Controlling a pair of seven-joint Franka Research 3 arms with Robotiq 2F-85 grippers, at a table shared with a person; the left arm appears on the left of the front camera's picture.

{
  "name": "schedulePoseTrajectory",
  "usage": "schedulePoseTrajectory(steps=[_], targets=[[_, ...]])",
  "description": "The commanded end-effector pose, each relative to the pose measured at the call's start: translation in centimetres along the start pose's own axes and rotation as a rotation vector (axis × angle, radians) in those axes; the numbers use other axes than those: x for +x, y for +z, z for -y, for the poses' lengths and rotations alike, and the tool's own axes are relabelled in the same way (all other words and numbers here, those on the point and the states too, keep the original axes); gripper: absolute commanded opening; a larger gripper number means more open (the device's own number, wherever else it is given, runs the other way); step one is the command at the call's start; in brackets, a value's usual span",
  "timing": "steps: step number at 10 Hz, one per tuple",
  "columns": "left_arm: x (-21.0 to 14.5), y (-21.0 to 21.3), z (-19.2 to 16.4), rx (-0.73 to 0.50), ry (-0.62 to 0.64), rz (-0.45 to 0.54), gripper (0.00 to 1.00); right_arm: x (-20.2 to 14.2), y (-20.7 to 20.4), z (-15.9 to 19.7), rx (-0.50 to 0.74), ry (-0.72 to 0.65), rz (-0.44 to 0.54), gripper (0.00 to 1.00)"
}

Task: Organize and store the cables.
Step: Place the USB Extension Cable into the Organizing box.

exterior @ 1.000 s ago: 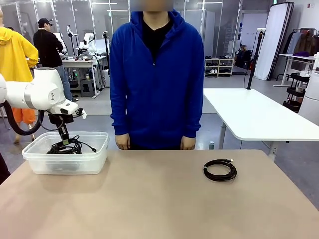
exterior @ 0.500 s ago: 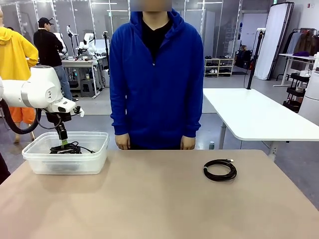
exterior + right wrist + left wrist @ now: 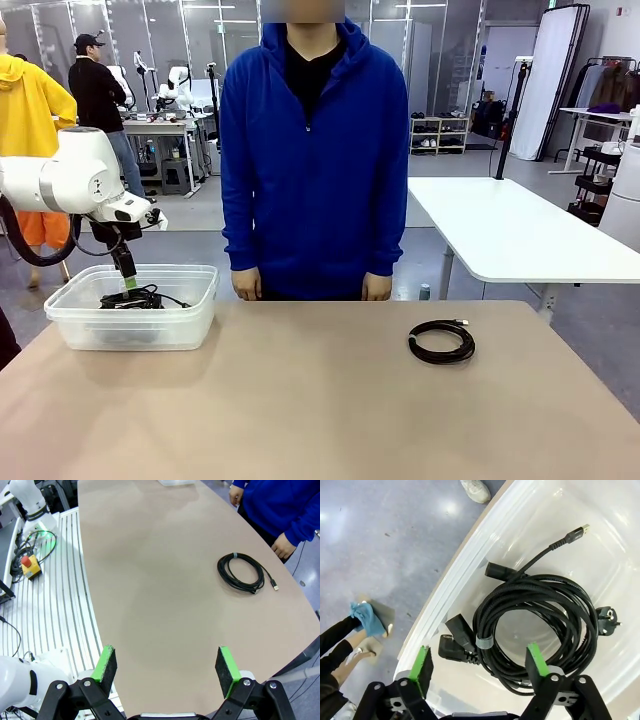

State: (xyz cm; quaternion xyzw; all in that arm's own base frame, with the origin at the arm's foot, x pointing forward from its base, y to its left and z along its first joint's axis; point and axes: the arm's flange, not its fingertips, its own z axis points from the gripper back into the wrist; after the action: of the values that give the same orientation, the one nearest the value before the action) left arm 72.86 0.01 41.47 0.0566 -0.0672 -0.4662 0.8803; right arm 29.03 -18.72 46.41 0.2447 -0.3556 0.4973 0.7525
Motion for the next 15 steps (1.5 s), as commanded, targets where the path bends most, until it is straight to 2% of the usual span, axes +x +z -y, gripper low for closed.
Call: schedulePoseTrajectory(steps=[1,15], targets=[[0.05,-0.18,0.05,-0.001,-0.001,-0.003,1.00,0.00,0.00,0.00,-0.002,0.020,0.019,1.00],[0.05,-0.18,0.05,-0.001,-0.001,-0.003,1.00,0.00,0.00,0.00,-0.002,0.020,0.019,1.00]])
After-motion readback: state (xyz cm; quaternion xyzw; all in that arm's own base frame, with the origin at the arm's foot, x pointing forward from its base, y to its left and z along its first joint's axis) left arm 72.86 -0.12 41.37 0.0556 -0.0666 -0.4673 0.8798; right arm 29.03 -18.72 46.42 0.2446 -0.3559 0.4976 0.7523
